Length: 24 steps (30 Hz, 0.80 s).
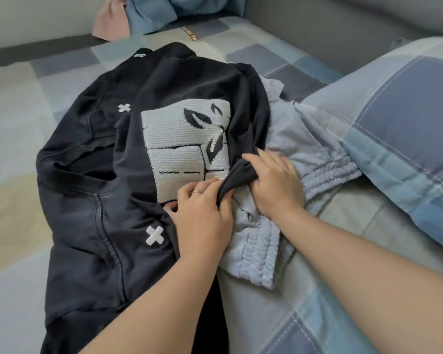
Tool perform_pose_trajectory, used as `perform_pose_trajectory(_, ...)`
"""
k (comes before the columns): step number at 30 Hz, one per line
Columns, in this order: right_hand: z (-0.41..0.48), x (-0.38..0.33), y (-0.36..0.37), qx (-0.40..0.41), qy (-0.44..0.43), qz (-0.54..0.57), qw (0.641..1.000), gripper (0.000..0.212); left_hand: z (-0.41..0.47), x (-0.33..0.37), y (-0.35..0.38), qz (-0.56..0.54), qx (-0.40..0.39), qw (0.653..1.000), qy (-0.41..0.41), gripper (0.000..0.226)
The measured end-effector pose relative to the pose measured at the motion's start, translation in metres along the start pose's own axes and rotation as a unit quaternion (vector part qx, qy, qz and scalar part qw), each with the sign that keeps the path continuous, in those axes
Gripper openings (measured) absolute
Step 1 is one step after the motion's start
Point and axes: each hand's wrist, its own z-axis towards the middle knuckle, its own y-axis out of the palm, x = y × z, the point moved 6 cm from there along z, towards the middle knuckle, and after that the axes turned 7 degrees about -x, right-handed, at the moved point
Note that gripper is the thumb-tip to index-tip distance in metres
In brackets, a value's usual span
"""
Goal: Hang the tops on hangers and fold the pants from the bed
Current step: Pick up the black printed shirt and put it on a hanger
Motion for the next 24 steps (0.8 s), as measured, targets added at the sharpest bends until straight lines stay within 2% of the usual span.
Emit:
perform_pose_trajectory(3,0.005,-0.005,0.002,-0.094,0.057,-0.038,0.993,0.050,0.013,-0.002,0.000,-0.079,-0.078,0.994,-0.017,0.028)
perform_pose_trajectory(6,0.003,-0.021,-0.011,-0.219,0.085,-0.096,0.967,0.057,0.012,-0.006,-0.015,-0.157,-0.173,0.971,-0.054,0.025)
perform_pose_trajectory(8,-0.008,-0.030,-0.027,-0.285,0.075,-0.161,0.942,0.057,-0.006,-0.006,-0.028,-0.132,-0.218,0.964,-0.076,0.016)
perform_pose_trajectory(10,-0.029,-0.038,-0.049,-0.303,0.066,-0.188,0.932,0.045,-0.029,-0.005,-0.043,-0.088,-0.246,0.960,-0.098,0.016)
perform_pose_trajectory(12,-0.058,-0.046,-0.067,-0.279,0.064,-0.164,0.944,0.031,-0.056,-0.006,-0.057,-0.064,-0.254,0.958,-0.119,0.021)
perform_pose_trajectory(15,-0.118,-0.066,-0.095,-0.290,0.045,-0.133,0.947,0.023,-0.111,-0.006,-0.091,-0.033,-0.295,0.945,-0.135,0.027)
perform_pose_trajectory(19,-0.211,-0.089,-0.131,-0.335,0.003,-0.102,0.936,0.030,-0.204,0.002,-0.140,-0.022,-0.352,0.920,-0.169,0.022)
perform_pose_trajectory(22,-0.282,-0.096,-0.166,-0.404,0.056,-0.029,0.913,0.036,-0.274,0.025,-0.178,-0.042,-0.385,0.908,-0.159,0.018)
perform_pose_trajectory(24,-0.326,-0.102,-0.196,-0.434,0.085,0.016,0.897,0.031,-0.320,0.046,-0.205,-0.045,-0.396,0.906,-0.142,0.012)
